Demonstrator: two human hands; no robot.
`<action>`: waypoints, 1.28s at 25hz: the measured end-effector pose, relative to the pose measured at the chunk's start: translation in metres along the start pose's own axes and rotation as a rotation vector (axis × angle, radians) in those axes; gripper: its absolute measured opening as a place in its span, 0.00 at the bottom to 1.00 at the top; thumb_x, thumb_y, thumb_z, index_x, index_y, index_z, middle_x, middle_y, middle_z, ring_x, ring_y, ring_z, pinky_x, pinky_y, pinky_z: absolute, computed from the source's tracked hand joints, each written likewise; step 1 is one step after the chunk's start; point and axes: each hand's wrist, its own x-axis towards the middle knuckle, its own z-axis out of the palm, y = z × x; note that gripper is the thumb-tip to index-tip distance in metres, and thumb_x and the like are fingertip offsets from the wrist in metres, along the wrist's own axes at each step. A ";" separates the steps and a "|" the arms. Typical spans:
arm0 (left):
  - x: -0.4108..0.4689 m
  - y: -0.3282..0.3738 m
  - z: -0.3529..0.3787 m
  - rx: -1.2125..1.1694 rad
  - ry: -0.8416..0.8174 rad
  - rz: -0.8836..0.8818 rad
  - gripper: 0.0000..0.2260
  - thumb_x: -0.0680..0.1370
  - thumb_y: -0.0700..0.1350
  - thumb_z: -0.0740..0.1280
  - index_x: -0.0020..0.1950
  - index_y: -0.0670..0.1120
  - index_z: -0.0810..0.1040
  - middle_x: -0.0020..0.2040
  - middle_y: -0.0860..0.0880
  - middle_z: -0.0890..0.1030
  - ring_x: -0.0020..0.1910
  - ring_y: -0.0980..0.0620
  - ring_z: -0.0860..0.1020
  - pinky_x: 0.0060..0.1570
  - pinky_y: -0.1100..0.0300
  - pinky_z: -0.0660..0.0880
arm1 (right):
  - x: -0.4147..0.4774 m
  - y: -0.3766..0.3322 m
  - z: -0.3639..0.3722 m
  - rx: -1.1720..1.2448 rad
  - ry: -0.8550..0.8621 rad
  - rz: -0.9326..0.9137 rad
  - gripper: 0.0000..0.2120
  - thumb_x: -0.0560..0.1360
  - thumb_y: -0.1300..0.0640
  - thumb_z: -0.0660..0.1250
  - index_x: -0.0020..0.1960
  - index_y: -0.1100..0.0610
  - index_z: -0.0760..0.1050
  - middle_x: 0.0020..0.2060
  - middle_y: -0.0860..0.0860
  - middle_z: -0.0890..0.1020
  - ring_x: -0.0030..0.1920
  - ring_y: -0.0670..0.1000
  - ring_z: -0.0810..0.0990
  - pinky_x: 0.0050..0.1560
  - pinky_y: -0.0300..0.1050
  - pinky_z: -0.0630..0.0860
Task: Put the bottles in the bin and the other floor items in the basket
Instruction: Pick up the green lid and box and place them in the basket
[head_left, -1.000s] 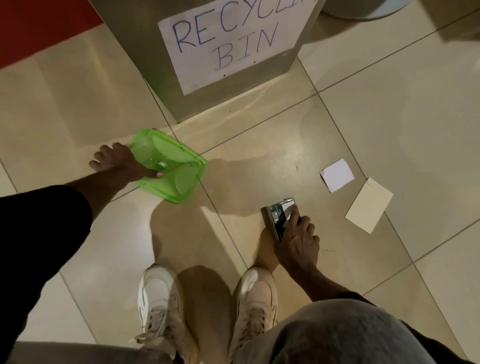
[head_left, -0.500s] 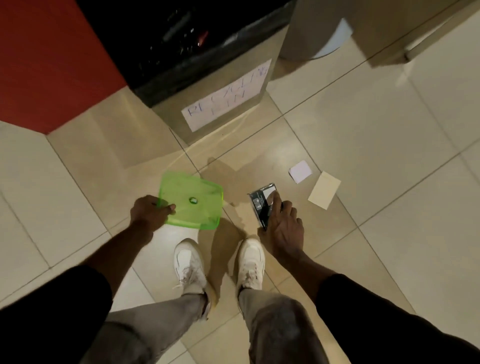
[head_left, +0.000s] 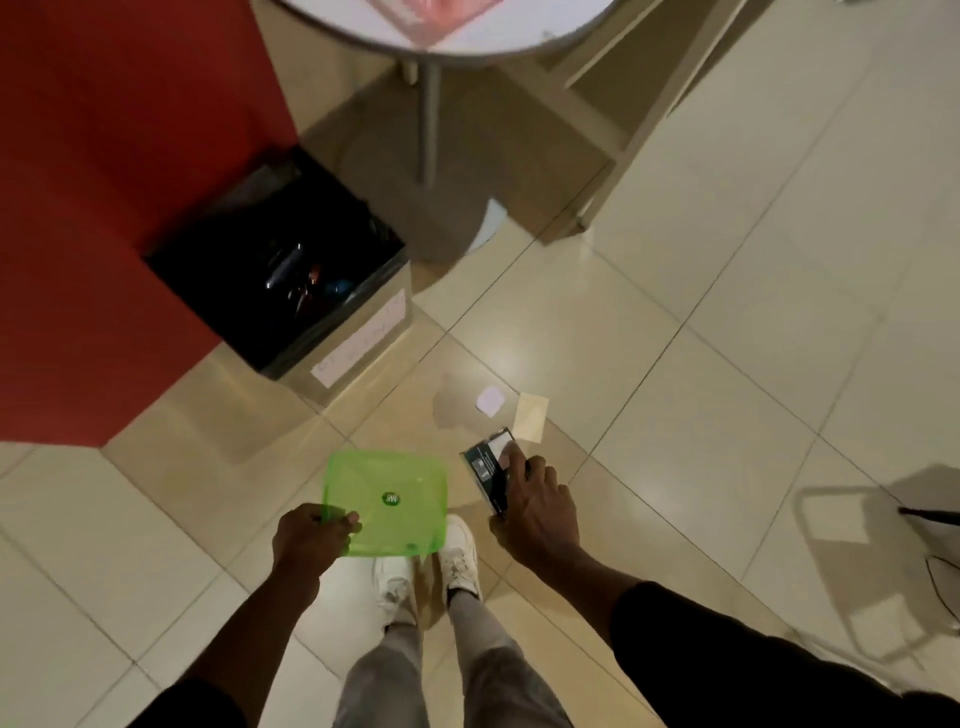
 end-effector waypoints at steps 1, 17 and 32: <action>-0.012 0.011 -0.003 -0.022 -0.009 0.013 0.11 0.72 0.34 0.80 0.50 0.34 0.82 0.41 0.37 0.87 0.36 0.42 0.83 0.47 0.40 0.84 | -0.009 0.004 -0.012 0.012 0.010 0.021 0.50 0.65 0.45 0.77 0.78 0.54 0.54 0.60 0.56 0.74 0.54 0.58 0.75 0.48 0.55 0.80; -0.118 0.092 0.046 -0.107 -0.209 0.008 0.08 0.76 0.30 0.74 0.54 0.28 0.82 0.39 0.36 0.87 0.32 0.46 0.77 0.31 0.58 0.80 | -0.064 0.106 -0.112 0.276 0.163 0.302 0.49 0.67 0.38 0.72 0.80 0.51 0.52 0.61 0.52 0.72 0.57 0.55 0.75 0.49 0.53 0.81; -0.181 0.255 0.302 -0.417 -0.059 0.017 0.10 0.76 0.34 0.76 0.56 0.35 0.83 0.54 0.36 0.86 0.43 0.46 0.83 0.43 0.54 0.79 | 0.072 0.361 -0.288 0.133 0.184 -0.021 0.44 0.66 0.38 0.73 0.75 0.49 0.56 0.57 0.52 0.74 0.52 0.55 0.76 0.44 0.52 0.80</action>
